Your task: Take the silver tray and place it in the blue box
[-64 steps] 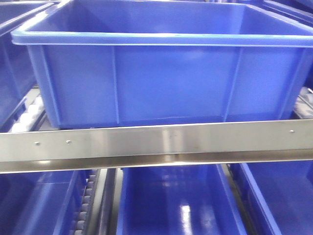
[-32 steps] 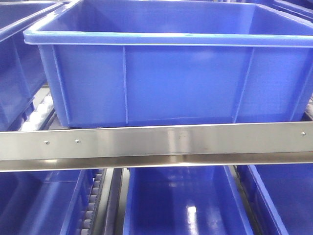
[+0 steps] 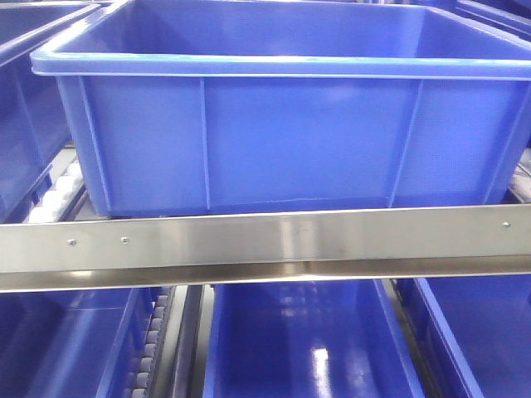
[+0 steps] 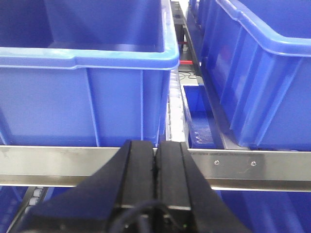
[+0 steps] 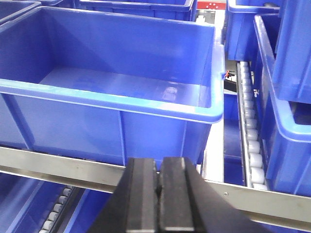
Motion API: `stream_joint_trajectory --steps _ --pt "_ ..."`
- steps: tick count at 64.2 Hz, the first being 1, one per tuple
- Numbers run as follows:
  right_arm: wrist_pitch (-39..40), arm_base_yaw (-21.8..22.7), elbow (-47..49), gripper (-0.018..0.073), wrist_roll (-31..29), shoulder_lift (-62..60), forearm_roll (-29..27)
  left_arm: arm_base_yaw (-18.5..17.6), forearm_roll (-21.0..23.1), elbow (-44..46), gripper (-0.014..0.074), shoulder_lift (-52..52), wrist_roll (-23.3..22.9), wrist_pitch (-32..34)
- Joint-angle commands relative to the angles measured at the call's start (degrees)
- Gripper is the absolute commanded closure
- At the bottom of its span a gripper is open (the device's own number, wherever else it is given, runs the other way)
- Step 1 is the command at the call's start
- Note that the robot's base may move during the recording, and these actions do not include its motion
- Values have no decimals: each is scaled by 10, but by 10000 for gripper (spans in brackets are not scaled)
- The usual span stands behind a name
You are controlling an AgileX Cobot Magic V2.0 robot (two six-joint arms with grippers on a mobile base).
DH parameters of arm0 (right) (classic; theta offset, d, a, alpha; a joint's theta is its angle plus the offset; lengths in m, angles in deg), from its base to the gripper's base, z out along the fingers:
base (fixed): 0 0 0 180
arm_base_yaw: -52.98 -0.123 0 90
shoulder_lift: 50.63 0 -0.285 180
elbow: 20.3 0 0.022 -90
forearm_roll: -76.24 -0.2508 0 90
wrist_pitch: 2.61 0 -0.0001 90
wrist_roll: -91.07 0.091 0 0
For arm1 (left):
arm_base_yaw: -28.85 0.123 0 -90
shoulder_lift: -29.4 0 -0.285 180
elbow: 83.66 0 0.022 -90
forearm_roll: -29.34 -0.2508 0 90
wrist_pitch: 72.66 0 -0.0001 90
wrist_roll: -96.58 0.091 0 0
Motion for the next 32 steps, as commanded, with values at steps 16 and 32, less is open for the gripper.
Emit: stream_joint_trajectory --steps 16,32 --pt "49 0 15 503 -7 6 14 1 6 1 701 -10 0 46" --pt "49 0 15 503 -7 6 14 1 6 1 701 -10 0 46"
